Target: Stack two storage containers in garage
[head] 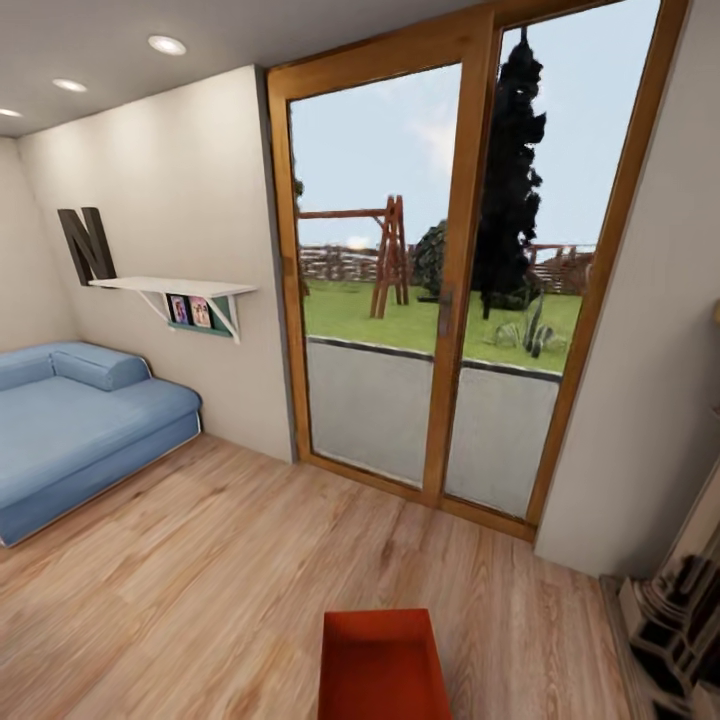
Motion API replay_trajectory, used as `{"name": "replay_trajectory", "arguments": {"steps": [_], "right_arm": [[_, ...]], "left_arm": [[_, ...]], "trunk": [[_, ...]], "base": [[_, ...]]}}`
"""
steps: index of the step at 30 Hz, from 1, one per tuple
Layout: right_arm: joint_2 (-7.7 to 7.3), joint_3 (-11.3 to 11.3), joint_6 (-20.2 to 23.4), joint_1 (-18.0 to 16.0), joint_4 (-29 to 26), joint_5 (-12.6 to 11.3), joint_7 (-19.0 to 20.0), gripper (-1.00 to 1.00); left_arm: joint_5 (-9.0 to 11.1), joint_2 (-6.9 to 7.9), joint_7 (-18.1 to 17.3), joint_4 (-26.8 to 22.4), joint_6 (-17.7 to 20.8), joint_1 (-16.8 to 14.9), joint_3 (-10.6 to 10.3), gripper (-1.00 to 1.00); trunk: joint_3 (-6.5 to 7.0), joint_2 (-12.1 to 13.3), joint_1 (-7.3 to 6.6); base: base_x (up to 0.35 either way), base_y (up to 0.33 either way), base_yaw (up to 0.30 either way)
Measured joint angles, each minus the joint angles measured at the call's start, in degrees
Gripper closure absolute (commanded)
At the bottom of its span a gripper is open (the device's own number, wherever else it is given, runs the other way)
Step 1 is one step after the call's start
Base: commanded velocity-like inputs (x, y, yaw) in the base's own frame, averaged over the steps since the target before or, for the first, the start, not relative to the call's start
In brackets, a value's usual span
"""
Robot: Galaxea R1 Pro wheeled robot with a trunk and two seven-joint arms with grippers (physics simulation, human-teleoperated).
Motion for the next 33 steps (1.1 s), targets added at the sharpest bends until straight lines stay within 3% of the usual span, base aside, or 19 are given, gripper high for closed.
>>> {"name": "replay_trajectory", "arguments": {"steps": [7,33], "right_arm": [[0.00,0.00,0.00,0.00,0.00,0.03,0.00,-1.00],[-0.01,0.00,-0.08,0.00,-0.01,0.09,0.01,-1.00]], "left_arm": [[0.00,0.03,0.01,0.00,0.00,0.00,0.00,-1.00],[0.02,0.11,0.01,0.00,0.00,0.00,-0.01,-1.00]], "trunk": [[0.00,0.00,0.00],[0.00,0.01,0.03]], "base": [[0.290,-0.096,0.000],[0.098,-0.078,0.000]]}}
